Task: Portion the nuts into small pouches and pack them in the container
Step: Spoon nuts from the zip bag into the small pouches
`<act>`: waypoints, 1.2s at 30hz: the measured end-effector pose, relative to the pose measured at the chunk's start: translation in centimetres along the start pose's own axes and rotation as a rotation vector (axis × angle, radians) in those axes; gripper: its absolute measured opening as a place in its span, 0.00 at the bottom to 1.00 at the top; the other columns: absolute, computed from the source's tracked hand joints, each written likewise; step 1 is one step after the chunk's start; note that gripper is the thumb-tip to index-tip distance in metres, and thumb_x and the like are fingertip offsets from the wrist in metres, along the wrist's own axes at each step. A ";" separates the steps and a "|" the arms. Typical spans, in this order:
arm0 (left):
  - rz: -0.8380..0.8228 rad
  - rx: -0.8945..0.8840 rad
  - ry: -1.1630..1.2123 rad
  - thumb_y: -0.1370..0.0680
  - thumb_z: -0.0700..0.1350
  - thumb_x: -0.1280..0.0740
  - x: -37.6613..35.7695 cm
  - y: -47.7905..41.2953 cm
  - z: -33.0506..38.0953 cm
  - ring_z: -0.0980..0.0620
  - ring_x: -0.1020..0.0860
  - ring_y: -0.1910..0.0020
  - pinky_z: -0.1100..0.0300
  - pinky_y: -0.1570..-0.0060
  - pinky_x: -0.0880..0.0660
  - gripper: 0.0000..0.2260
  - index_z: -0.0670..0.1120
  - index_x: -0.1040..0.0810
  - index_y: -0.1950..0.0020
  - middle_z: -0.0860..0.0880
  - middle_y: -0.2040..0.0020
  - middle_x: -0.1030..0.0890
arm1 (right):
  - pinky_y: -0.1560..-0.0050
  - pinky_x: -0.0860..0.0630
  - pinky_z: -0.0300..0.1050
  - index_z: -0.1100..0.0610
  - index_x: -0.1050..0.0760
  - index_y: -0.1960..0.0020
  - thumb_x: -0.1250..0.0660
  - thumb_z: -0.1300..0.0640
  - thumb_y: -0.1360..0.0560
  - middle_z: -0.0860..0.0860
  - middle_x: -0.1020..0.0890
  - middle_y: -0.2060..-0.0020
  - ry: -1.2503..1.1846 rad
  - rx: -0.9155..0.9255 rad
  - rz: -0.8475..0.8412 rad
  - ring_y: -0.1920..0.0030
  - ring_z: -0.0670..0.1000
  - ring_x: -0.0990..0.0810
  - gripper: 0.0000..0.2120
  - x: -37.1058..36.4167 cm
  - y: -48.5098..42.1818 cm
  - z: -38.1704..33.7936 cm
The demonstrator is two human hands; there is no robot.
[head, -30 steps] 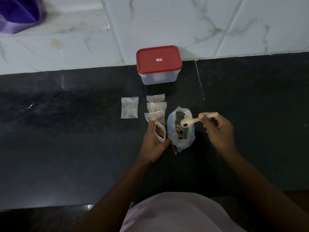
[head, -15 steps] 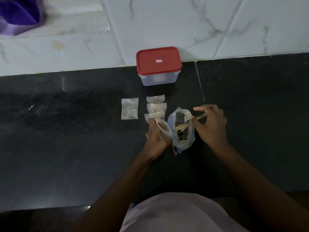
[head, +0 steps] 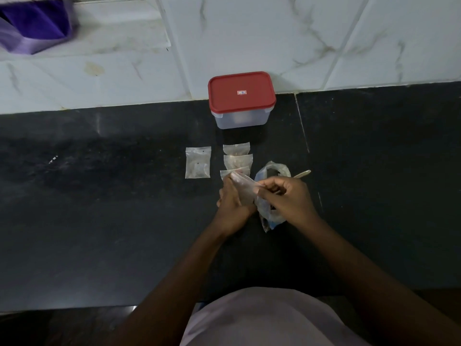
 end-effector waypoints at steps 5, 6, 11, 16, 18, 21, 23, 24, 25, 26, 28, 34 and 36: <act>-0.001 -0.043 0.231 0.17 0.37 0.38 1.5 0.3 0.0 0.55 0.17 0.47 0.61 0.53 0.20 0.10 0.45 0.21 0.39 0.49 0.46 0.15 | 0.56 0.21 0.31 0.51 0.16 0.50 0.25 0.55 0.25 0.46 0.14 0.58 0.043 -0.062 -0.037 0.57 0.38 0.17 0.04 0.8 -1.1 -0.3; 0.018 -0.049 0.226 0.15 0.39 0.39 1.8 0.4 0.1 0.55 0.16 0.49 0.62 0.54 0.20 0.09 0.44 0.20 0.41 0.49 0.47 0.15 | 0.58 0.22 0.30 0.52 0.16 0.50 0.25 0.55 0.24 0.46 0.14 0.58 0.049 -0.072 -0.059 0.58 0.37 0.17 0.04 0.8 -1.3 -0.3; 0.101 -0.116 0.211 0.16 0.46 0.36 2.1 0.5 -0.1 0.45 0.17 0.52 0.55 0.54 0.19 0.12 0.39 0.17 0.47 0.40 0.52 0.15 | 0.60 0.27 0.29 0.55 0.16 0.51 0.27 0.58 0.23 0.43 0.17 0.62 0.102 -0.060 -0.133 0.64 0.34 0.21 0.02 0.4 -1.8 -0.8; 0.140 -0.182 0.221 0.16 0.47 0.34 2.8 0.7 -0.6 0.37 0.18 0.53 0.42 0.53 0.20 0.13 0.38 0.18 0.50 0.39 0.54 0.16 | 0.61 0.28 0.28 0.51 0.18 0.54 0.28 0.58 0.22 0.44 0.18 0.62 0.102 -0.060 -0.160 0.64 0.34 0.21 0.03 -0.5 -1.7 -1.5; 0.151 -0.192 0.226 0.16 0.47 0.34 3.1 0.7 -0.7 0.34 0.19 0.52 0.39 0.52 0.21 0.13 0.37 0.19 0.50 0.38 0.55 0.17 | 0.63 0.27 0.28 0.50 0.18 0.54 0.27 0.57 0.22 0.44 0.17 0.63 0.087 -0.064 -0.148 0.65 0.34 0.21 0.03 -0.8 -1.5 -1.6; 0.140 -0.173 0.248 0.17 0.46 0.34 3.1 0.6 -1.1 0.39 0.18 0.50 0.41 0.50 0.20 0.10 0.40 0.19 0.46 0.41 0.51 0.16 | 0.63 0.23 0.32 0.53 0.18 0.52 0.27 0.58 0.22 0.48 0.16 0.64 0.019 -0.105 -0.123 0.66 0.39 0.19 0.01 -1.1 -1.1 -1.8; 0.104 -0.153 0.268 0.19 0.44 0.32 2.9 0.7 -1.2 0.45 0.17 0.46 0.47 0.47 0.18 0.08 0.45 0.20 0.40 0.45 0.46 0.16 | 0.63 0.20 0.37 0.56 0.18 0.50 0.27 0.60 0.22 0.53 0.15 0.63 -0.087 -0.161 -0.100 0.64 0.45 0.17 0.02 -1.3 -0.9 -1.8; 0.091 -0.151 0.272 0.20 0.44 0.31 2.9 0.6 -1.2 0.46 0.17 0.46 0.50 0.46 0.19 0.10 0.46 0.21 0.39 0.46 0.45 0.16 | 0.63 0.20 0.38 0.58 0.18 0.49 0.28 0.60 0.22 0.56 0.15 0.63 -0.127 -0.182 -0.091 0.64 0.47 0.17 0.02 -1.3 -0.8 -1.8; 0.074 -0.150 0.280 0.20 0.44 0.31 2.7 0.6 -1.3 0.47 0.17 0.46 0.51 0.47 0.19 0.11 0.46 0.22 0.38 0.45 0.45 0.16 | 0.64 0.20 0.39 0.59 0.18 0.48 0.28 0.60 0.22 0.57 0.15 0.63 -0.152 -0.197 -0.087 0.63 0.48 0.17 0.03 -1.4 -0.7 -1.7; 0.058 -0.154 0.293 0.18 0.43 0.33 2.7 0.6 -1.4 0.46 0.17 0.46 0.50 0.47 0.19 0.10 0.45 0.22 0.38 0.44 0.45 0.16 | 0.64 0.20 0.39 0.60 0.18 0.48 0.28 0.61 0.22 0.56 0.15 0.63 -0.171 -0.208 -0.085 0.63 0.49 0.17 0.04 -1.3 -0.6 -1.6; 0.055 -0.158 0.320 0.15 0.43 0.38 2.7 0.6 -1.4 0.45 0.17 0.46 0.48 0.47 0.19 0.09 0.43 0.21 0.39 0.42 0.45 0.16 | 0.64 0.20 0.39 0.61 0.17 0.47 0.29 0.61 0.21 0.55 0.15 0.63 -0.191 -0.221 -0.076 0.62 0.49 0.17 0.05 -1.1 -0.5 -1.4; 0.059 -0.170 0.269 0.18 0.45 0.33 2.2 0.3 -1.0 0.43 0.17 0.46 0.46 0.47 0.18 0.10 0.45 0.21 0.38 0.45 0.45 0.16 | 0.64 0.20 0.41 0.61 0.18 0.47 0.29 0.60 0.21 0.54 0.16 0.63 -0.260 -0.249 -0.074 0.62 0.49 0.16 0.05 -0.5 -0.2 -1.5; 0.062 -0.187 0.256 0.18 0.43 0.33 2.0 0.1 -1.0 0.45 0.17 0.47 0.49 0.49 0.18 0.09 0.44 0.21 0.39 0.46 0.46 0.16 | 0.63 0.19 0.41 0.62 0.18 0.47 0.30 0.61 0.21 0.54 0.16 0.63 -0.289 -0.254 -0.078 0.63 0.49 0.16 0.06 -0.5 0.0 -1.7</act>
Point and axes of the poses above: each hand's wrist, its own y-axis away from the middle knuckle, its own x-axis out of the back of the hand, z = x × y, the point moved 1 cm from there along -y, towards the middle knuckle
